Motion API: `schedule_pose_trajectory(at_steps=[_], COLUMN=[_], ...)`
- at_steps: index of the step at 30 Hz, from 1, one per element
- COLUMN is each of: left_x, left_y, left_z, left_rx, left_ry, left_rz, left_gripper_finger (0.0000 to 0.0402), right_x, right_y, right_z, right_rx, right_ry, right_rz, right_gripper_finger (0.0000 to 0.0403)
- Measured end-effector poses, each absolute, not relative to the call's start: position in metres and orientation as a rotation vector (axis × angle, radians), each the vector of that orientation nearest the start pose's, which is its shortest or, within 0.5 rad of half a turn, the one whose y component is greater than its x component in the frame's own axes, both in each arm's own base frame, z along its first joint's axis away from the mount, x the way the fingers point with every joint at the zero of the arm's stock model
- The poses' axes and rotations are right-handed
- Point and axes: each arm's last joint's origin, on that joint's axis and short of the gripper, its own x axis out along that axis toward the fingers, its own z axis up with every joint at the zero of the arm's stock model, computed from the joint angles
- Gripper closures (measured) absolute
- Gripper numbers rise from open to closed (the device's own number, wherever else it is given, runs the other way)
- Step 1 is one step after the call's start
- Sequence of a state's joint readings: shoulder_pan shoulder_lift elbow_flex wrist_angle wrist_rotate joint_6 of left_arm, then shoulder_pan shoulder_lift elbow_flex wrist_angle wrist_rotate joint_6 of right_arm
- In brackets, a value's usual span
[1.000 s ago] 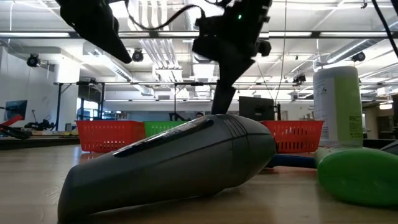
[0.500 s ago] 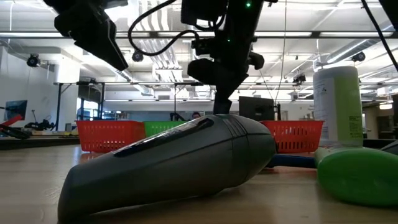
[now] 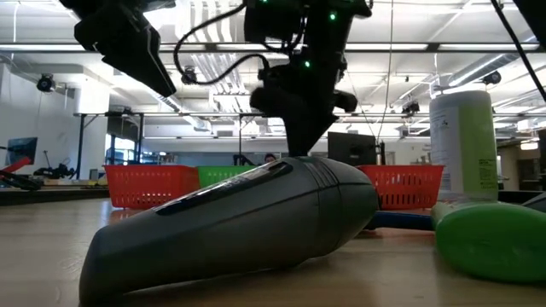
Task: Pick & Place Travel size toiletries
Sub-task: Put the blue shaving cream into the black bin
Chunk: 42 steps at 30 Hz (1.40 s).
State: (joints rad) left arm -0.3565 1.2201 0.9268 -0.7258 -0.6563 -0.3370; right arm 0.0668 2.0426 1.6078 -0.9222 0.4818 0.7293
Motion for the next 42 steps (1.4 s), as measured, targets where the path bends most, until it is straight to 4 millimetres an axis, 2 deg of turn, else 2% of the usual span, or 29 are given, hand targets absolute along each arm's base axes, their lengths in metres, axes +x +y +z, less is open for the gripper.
schedule_pose_trajectory(at_steps=[6, 12, 15, 20, 24, 30, 35, 42], left_x=[0.222, 0.225, 0.227, 0.227, 0.227, 0.227, 0.227, 0.227], left_y=[-0.064, -0.067, -0.069, -0.069, -0.069, -0.070, -0.070, -0.070], left_z=[0.262, 0.263, 0.264, 0.264, 0.264, 0.264, 0.264, 0.263], left_rx=[0.173, 0.134, 0.134, 0.149, 0.142, 0.132, 0.128, 0.139], left_ry=[0.812, 0.802, 0.802, 0.804, 0.803, 0.810, 0.816, 0.824], left_rz=[0.414, 0.343, 0.276, 0.258, 0.260, 0.243, 0.227, 0.223], left_gripper_finger=[0.0168, 0.0168, 0.0168, 0.0168, 0.0168, 0.0168, 0.0168, 0.0168], right_x=[0.405, 0.381, 0.367, 0.348, 0.340, 0.343, 0.347, 0.363], right_y=[0.023, 0.038, 0.059, 0.105, 0.128, 0.149, 0.160, 0.175], right_z=[0.227, 0.269, 0.274, 0.250, 0.224, 0.192, 0.164, 0.156], right_rx=[0.282, 0.283, 0.243, 0.195, 0.252, 0.323, 0.342, 0.280], right_ry=[1.024, 0.954, 1.001, 1.111, 1.085, 0.965, 1.024, 1.081], right_rz=[-0.739, -0.675, -0.559, -0.374, -0.322, -0.242, -0.286, -0.290], right_gripper_finger=[0.0220, 0.0173, 0.0158, 0.0145, 0.0149, 0.0171, 0.0174, 0.0145])
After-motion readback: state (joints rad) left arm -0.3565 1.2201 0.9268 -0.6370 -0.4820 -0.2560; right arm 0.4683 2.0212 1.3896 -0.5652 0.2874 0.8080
